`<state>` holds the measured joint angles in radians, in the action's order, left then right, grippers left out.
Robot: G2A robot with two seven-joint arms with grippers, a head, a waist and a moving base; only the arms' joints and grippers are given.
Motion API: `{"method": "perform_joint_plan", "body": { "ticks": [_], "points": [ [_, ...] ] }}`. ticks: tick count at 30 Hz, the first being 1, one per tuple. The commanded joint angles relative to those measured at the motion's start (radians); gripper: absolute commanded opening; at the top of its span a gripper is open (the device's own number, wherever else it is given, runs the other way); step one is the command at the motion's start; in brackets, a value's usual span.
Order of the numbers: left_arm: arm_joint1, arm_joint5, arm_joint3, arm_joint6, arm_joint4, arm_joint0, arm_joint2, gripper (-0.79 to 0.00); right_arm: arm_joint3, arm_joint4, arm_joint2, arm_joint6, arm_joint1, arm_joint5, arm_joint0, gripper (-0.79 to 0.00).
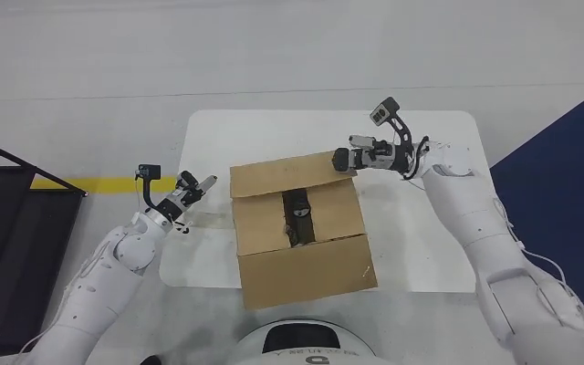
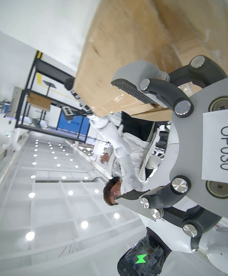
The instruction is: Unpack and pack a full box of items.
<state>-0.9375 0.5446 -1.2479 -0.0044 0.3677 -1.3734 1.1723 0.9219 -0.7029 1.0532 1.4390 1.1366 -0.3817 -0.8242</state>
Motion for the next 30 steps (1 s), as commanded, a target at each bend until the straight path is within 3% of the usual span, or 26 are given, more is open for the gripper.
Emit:
{"method": "perform_joint_plan", "body": {
  "ticks": [1, 8, 15, 27, 30],
  "points": [
    [0.0, 0.0, 0.0, 0.0, 0.0, 0.0, 0.0, 0.0, -0.018, 0.067, -0.019, 0.015, -0.007, 0.015, 0.011, 0.0],
    [0.0, 0.0, 0.0, 0.0, 0.0, 0.0, 0.0, 0.0, -0.139, 0.173, -0.105, 0.015, -0.002, 0.015, 0.079, 0.0],
    [0.009, 0.119, -0.006, -0.12, -0.149, -0.05, 0.05, 0.0, -0.144, 0.163, -0.125, 0.006, 0.002, 0.006, 0.091, 0.0],
    [0.009, 0.119, -0.006, -0.12, -0.149, -0.05, 0.05, 0.0, -0.144, 0.163, -0.125, 0.006, 0.002, 0.006, 0.091, 0.0],
    [0.009, 0.112, -0.006, -0.106, -0.114, -0.058, 0.054, 0.0, -0.094, 0.137, -0.098, -0.047, -0.004, -0.021, 0.06, 0.0]
  ]
}}
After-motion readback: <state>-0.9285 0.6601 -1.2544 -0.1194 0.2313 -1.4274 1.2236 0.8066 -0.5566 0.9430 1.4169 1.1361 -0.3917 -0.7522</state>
